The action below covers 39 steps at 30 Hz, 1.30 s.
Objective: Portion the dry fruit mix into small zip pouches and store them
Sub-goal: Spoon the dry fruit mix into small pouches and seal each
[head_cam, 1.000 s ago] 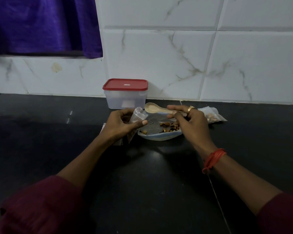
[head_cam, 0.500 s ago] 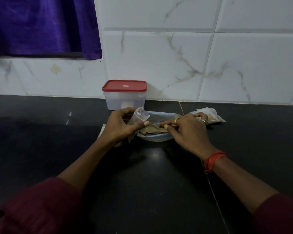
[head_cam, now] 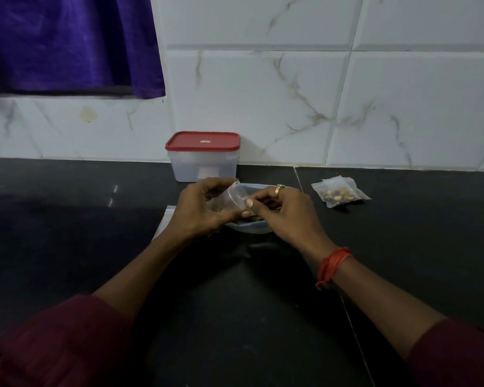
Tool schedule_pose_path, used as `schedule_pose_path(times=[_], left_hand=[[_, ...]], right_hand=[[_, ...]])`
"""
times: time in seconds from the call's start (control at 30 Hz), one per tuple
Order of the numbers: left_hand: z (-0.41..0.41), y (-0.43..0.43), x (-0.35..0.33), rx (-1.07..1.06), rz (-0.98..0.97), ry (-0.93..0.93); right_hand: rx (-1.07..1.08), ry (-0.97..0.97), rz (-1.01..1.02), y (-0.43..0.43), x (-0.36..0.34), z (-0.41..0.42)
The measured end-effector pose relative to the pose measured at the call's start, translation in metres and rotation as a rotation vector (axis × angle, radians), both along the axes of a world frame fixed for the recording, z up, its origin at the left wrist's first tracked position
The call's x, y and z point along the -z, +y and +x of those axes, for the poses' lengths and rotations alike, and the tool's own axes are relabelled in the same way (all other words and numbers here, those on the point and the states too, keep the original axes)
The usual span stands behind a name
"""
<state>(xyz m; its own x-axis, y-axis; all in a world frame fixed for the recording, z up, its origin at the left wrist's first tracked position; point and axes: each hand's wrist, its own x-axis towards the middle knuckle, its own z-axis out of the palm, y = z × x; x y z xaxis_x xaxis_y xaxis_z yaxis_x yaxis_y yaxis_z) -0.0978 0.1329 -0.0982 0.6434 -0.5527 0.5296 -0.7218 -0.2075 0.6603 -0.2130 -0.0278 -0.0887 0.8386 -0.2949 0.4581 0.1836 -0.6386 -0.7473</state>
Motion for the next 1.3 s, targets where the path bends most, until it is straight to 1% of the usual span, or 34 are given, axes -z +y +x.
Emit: schedule_pose_path(times=[0.07,0.17,0.27,0.37,0.43,0.57,0.67,0.77,0.9,1.07,1.2,1.3], left_hand=[[-0.003,-0.002,-0.001,0.003,0.003,-0.020],[-0.009,-0.003,-0.002,0.031,0.011,-0.014],[-0.010,-0.002,-0.003,0.047,-0.012,0.007],[-0.007,-0.002,-0.004,0.046,-0.061,0.040],[-0.006,-0.002,-0.003,0.059,-0.104,0.079],[-0.007,-0.004,-0.003,0.122,-0.213,0.223],[-0.010,-0.005,-0.005,0.173,-0.273,0.290],[-0.010,-0.006,-0.005,0.207,-0.239,0.312],[-0.011,-0.009,-0.005,0.236,-0.226,0.357],[-0.018,-0.013,-0.007,0.256,-0.269,0.321],[-0.022,-0.014,-0.008,0.259,-0.255,0.252],[-0.023,-0.014,-0.009,0.265,-0.264,0.245]], right_hand=[[-0.040,0.036,0.044,-0.001,0.000,-0.001],[-0.020,0.041,-0.023,0.001,0.002,0.001],[0.006,-0.012,0.042,0.001,0.002,-0.001],[0.078,-0.082,0.022,-0.004,0.000,-0.002],[0.092,-0.109,0.030,-0.007,-0.002,-0.004],[0.091,-0.133,0.044,-0.013,-0.006,-0.009],[0.063,-0.139,-0.015,-0.019,-0.008,-0.012],[0.031,-0.146,-0.106,-0.024,-0.010,-0.015],[0.015,-0.136,-0.128,-0.032,-0.006,-0.014],[-0.062,-0.077,-0.078,-0.030,-0.004,-0.017],[-0.012,-0.118,-0.111,-0.027,0.000,-0.013],[-0.014,-0.126,-0.060,-0.028,0.001,-0.012]])
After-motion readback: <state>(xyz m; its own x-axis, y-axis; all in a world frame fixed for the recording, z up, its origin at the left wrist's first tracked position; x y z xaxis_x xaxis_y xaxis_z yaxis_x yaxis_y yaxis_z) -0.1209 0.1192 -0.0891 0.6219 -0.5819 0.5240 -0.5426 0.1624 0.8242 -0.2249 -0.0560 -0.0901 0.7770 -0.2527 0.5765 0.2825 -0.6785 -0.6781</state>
